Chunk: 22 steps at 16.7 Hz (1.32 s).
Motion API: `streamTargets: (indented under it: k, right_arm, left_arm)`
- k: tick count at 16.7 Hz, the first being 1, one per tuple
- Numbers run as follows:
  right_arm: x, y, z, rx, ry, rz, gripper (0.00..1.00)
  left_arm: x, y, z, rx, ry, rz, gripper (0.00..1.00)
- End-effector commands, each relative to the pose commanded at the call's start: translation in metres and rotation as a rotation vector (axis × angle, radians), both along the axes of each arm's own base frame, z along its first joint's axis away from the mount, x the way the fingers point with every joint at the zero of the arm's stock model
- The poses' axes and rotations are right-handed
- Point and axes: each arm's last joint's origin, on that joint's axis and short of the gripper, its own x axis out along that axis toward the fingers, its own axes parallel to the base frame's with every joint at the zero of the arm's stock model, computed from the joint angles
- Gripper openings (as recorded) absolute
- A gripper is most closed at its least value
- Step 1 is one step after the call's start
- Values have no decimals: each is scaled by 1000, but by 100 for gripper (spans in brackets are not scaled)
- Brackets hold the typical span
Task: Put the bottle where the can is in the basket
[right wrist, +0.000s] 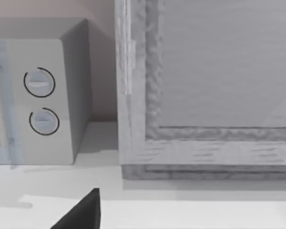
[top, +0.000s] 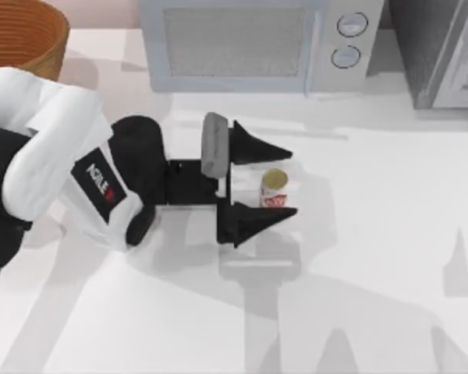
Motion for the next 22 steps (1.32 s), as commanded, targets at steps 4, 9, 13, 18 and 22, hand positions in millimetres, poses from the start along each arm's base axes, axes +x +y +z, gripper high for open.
streamTargets:
  k: [4, 9, 13, 18, 22]
  right_arm:
    - [0, 0, 0, 0, 0, 0, 100]
    - [0, 0, 0, 0, 0, 0, 100]
    - [0, 0, 0, 0, 0, 0, 100]
    - [0, 0, 0, 0, 0, 0, 100]
    - [0, 0, 0, 0, 0, 0, 100]
  left_arm:
    - [0, 4, 1, 4, 12, 15, 100]
    - [-2, 36, 43, 41, 113, 213, 100]
    - [-22, 79, 119, 55, 122, 476, 100]
    - [-106, 137, 210, 41, 59, 851, 100]
    - [-193, 168, 227, 13, 4, 1135, 100]
